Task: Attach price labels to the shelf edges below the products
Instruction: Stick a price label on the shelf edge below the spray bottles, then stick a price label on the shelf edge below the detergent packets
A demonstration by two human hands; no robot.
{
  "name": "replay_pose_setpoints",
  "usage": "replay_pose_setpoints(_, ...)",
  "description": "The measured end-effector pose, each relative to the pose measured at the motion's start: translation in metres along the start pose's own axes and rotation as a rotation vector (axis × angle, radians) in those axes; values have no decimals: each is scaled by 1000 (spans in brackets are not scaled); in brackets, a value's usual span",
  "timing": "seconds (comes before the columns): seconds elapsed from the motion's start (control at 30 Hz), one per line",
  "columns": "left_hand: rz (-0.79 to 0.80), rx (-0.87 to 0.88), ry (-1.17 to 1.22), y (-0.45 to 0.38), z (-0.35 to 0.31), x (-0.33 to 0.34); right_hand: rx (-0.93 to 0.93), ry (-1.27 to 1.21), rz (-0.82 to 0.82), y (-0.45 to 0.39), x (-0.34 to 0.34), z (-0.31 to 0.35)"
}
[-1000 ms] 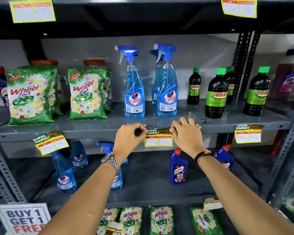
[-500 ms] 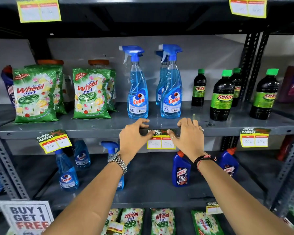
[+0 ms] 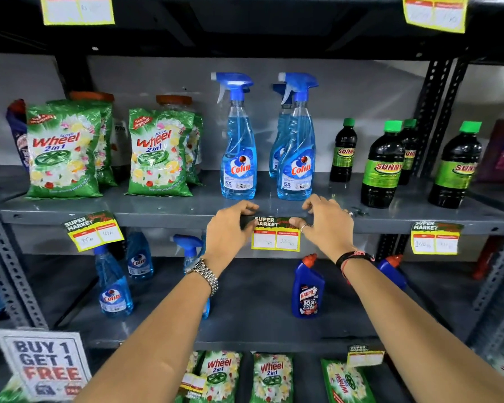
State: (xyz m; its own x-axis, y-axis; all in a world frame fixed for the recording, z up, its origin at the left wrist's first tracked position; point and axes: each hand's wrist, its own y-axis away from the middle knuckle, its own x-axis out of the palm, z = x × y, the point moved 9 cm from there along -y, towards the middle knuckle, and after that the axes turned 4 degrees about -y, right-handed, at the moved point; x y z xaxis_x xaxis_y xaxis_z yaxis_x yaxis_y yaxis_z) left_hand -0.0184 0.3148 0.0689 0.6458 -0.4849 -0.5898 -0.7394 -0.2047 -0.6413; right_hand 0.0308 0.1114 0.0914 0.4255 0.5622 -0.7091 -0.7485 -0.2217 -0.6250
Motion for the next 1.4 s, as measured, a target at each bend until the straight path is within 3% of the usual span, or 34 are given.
replay_pose_setpoints(0.2, 140, 162, 213, 15, 12, -5, 138, -46, 84, -4, 0, -7)
replay_pose_setpoints(0.3, -32, 131, 231, 27, 41, -42, 205, -41, 90, -7, -3, -1)
replay_pose_setpoints(0.43, -301, 14, 212, 39, 105, -111, 184, -105, -18, -7, 2, 47)
replay_pose_setpoints(0.5, -339, -30, 144, 43, 137, -139, 144, -158, -33, -8, 18, 82)
replay_pose_setpoints(0.67, -326, 67, -187, 46, 207, -207, 36, -282, -17, -14, 81, 180)
replay_pose_setpoints(0.8, -338, -89, -380, 49, 271, -258, -82, -408, 121, -13, 129, 270)
replay_pose_setpoints(0.9, -229, -163, -460, 47, 306, -270, -114, -400, 188, -7, 155, 318)
replay_pose_setpoints(1.03, -97, -142, -396, 45, 312, -259, -123, -314, 135, -2, 170, 344)
replay_pose_setpoints(1.2, -141, -55, -251, 34, 291, -252, -72, -298, 58, -1, 169, 348)
replay_pose_setpoints(1.4, -144, 82, -284, 22, 286, -246, -64, -270, 39, -2, 169, 348)
